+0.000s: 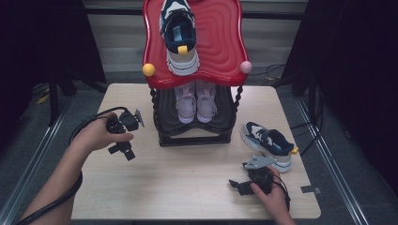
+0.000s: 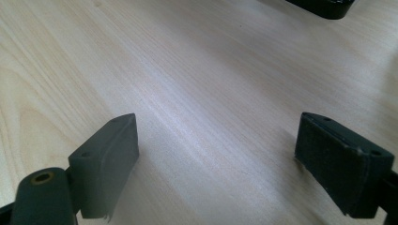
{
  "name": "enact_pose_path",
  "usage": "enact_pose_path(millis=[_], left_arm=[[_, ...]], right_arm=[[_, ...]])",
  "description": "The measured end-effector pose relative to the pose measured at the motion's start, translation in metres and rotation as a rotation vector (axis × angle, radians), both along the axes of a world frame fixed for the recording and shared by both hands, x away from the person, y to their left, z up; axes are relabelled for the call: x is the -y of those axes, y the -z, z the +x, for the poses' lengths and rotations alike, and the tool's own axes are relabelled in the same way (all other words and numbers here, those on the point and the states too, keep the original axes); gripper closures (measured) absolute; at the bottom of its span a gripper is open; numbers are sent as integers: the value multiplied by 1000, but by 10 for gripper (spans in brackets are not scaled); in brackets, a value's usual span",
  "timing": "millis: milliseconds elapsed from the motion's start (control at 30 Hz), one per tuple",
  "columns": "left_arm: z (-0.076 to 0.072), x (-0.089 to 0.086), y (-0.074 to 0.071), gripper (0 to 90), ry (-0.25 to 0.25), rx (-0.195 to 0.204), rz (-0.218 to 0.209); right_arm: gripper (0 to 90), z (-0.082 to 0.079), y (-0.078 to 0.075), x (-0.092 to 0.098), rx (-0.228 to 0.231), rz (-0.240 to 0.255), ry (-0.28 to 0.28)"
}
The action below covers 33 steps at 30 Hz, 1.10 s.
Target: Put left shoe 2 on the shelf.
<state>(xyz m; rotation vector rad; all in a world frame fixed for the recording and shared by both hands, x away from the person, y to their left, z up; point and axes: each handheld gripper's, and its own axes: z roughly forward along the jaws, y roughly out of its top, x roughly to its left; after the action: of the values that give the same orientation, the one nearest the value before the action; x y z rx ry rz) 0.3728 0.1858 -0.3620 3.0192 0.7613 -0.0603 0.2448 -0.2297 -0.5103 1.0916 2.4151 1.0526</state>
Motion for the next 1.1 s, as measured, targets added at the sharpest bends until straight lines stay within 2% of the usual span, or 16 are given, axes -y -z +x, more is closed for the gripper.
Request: enact_pose_path(millis=[200, 367, 400, 467, 500, 567, 600, 633, 733, 800, 900, 1100], left_arm=[[0, 1, 17, 196, -10, -7, -14], [0, 2, 30, 196, -19, 2, -28], [-2, 3, 34, 196, -39, 11, -46], [-2, 3, 40, 195, -47, 16, -55], [-1, 3, 43, 196, -37, 19, -53], [-3, 4, 50, 196, -61, 37, -85], [-2, 4, 52, 196, -51, 30, -81], [-3, 5, 56, 196, -64, 43, -99], [-4, 8, 65, 196, -56, 57, -120], [-5, 9, 70, 196, -73, 68, -138], [-4, 9, 77, 196, -67, 88, -160], [-4, 6, 89, 196, -121, 131, -215]], right_arm=[[132, 0, 0, 0, 0, 0, 0], [132, 0, 0, 0, 0, 0, 0], [132, 0, 0, 0, 0, 0, 0], [132, 0, 0, 0, 0, 0, 0], [132, 0, 0, 0, 0, 0, 0], [131, 0, 0, 0, 0, 0, 0], [131, 0, 0, 0, 0, 0, 0], [131, 0, 0, 0, 0, 0, 0], [132, 0, 0, 0, 0, 0, 0], [132, 0, 0, 0, 0, 0, 0], [132, 0, 0, 0, 0, 0, 0], [132, 0, 0, 0, 0, 0, 0]])
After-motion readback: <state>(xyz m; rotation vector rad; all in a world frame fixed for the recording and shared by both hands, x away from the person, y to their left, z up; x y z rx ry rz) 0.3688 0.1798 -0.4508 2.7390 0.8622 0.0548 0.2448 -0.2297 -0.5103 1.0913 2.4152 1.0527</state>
